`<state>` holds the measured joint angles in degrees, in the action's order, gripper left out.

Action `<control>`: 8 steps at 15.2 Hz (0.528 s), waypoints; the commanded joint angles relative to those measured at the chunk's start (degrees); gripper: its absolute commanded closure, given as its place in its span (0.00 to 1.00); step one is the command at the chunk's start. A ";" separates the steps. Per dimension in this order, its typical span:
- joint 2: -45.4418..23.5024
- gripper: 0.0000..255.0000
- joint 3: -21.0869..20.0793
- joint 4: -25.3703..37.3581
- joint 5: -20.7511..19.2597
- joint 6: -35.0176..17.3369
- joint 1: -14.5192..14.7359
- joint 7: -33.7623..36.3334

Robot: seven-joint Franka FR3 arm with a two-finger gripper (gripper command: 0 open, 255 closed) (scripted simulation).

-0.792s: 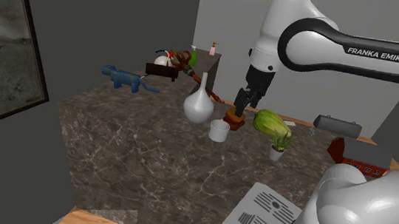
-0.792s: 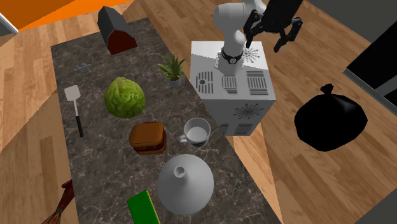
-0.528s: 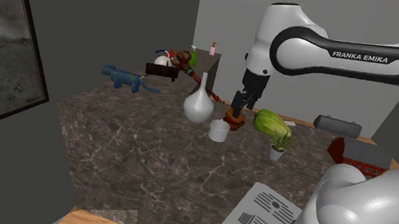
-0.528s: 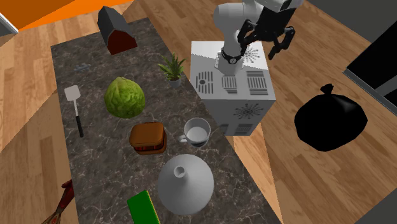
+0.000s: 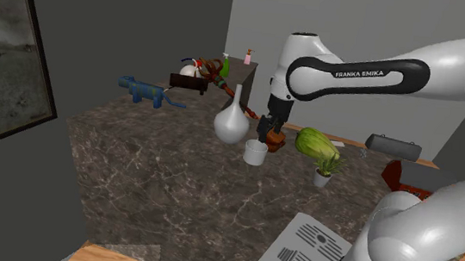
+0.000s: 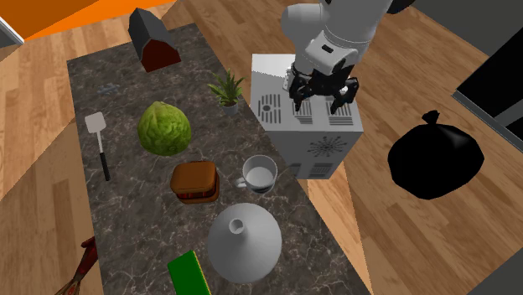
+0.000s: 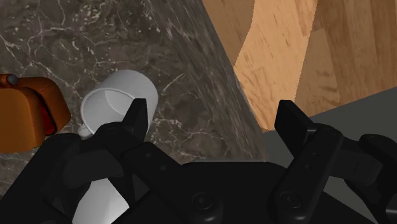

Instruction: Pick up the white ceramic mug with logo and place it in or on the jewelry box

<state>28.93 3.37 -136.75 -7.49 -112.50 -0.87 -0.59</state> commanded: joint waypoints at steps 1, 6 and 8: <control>-3.30 0.00 1.80 -0.18 -0.24 -3.49 -0.50 -2.14; -13.15 0.00 5.19 2.31 0.63 -10.49 -1.10 -6.81; -17.36 0.00 6.38 3.86 1.47 -12.94 -1.29 -8.87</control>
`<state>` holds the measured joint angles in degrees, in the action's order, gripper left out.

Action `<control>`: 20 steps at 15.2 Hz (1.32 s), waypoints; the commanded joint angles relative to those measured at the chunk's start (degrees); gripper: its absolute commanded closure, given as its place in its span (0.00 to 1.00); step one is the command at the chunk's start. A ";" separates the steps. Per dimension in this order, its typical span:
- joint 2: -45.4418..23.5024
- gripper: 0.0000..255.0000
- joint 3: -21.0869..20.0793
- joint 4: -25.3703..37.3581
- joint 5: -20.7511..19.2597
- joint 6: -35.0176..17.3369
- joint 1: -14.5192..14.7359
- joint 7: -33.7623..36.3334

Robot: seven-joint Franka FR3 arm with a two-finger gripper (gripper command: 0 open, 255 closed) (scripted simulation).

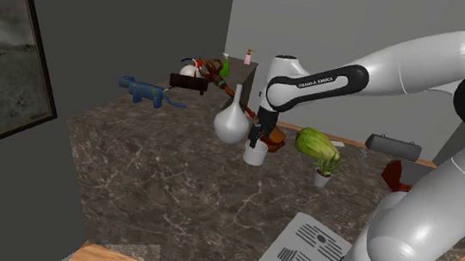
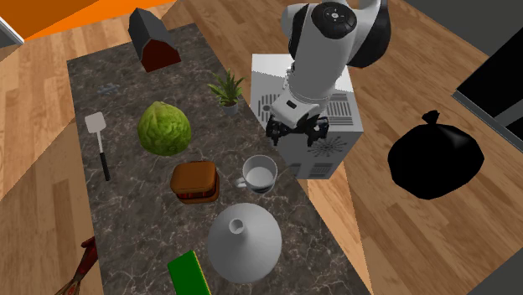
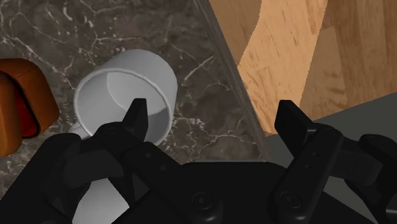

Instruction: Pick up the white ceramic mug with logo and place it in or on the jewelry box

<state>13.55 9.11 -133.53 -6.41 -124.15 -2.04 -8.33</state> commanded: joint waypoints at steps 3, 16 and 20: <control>-8.50 0.00 2.14 3.52 2.20 -4.52 -0.49 -4.45; -18.62 0.00 3.07 5.05 5.45 -12.54 -1.30 -8.48; -18.62 0.00 3.07 5.05 5.45 -12.54 -1.30 -8.48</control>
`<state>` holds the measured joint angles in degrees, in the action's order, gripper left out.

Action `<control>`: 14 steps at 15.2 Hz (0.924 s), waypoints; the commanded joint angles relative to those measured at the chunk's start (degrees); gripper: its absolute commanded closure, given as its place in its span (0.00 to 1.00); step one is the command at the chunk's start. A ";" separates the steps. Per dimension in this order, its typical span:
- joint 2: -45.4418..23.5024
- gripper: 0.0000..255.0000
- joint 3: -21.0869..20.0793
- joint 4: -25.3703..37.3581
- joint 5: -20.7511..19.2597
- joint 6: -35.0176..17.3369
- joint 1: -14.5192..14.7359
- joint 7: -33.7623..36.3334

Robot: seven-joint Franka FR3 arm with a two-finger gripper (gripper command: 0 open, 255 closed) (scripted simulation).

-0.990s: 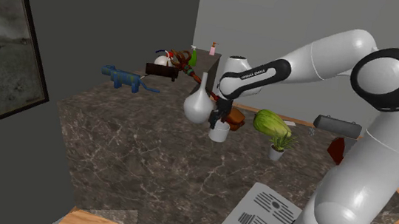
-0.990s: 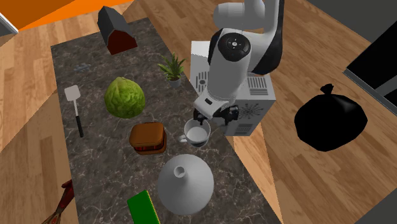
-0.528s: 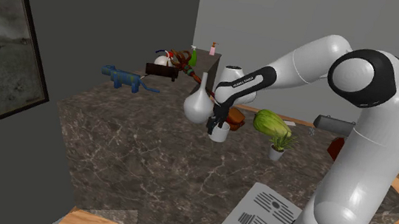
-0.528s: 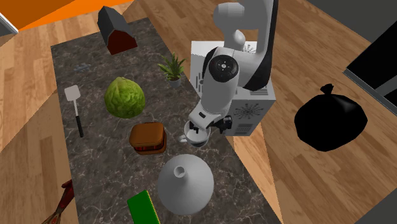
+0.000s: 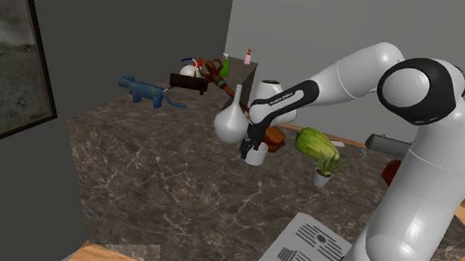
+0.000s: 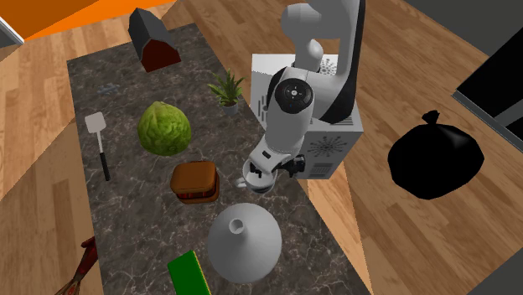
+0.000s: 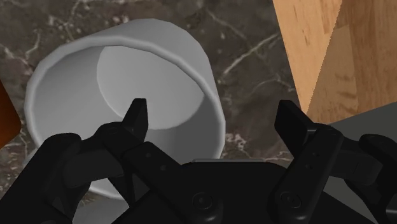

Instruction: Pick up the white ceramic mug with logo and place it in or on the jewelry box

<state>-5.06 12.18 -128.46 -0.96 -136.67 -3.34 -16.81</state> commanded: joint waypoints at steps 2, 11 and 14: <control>0.00 1.00 0.00 -0.01 0.00 -0.02 0.00 0.00; 0.00 1.00 0.00 -0.01 0.00 -0.02 0.00 0.00; 1.45 1.00 0.04 0.80 -0.39 2.22 0.06 0.22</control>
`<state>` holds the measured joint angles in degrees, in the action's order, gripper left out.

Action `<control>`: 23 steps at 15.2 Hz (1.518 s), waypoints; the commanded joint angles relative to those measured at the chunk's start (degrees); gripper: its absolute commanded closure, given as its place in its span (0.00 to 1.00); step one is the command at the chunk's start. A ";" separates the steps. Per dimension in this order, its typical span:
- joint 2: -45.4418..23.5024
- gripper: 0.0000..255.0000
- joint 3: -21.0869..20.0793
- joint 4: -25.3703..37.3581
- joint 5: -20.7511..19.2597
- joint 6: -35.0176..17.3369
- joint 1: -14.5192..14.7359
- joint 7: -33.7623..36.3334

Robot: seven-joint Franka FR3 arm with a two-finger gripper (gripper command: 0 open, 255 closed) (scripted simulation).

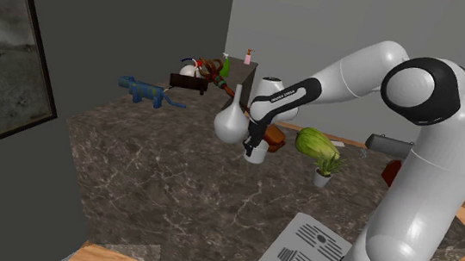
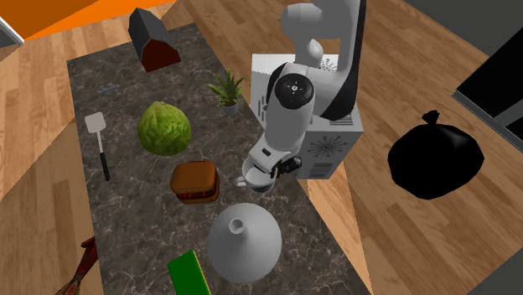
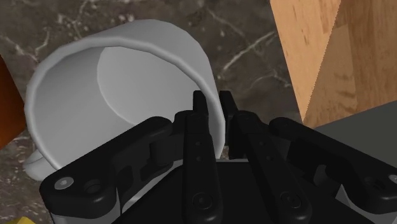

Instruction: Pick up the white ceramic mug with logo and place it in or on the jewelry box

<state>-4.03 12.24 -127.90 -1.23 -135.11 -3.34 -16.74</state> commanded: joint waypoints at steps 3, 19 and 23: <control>1.77 1.00 -0.01 1.15 -0.46 2.90 0.10 0.34; 7.20 1.00 -0.20 7.91 -1.55 14.98 0.28 0.90; 8.07 1.00 -0.27 10.08 -1.68 18.01 0.31 0.94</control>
<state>3.88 11.94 -118.41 -2.89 -117.85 -3.00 -15.71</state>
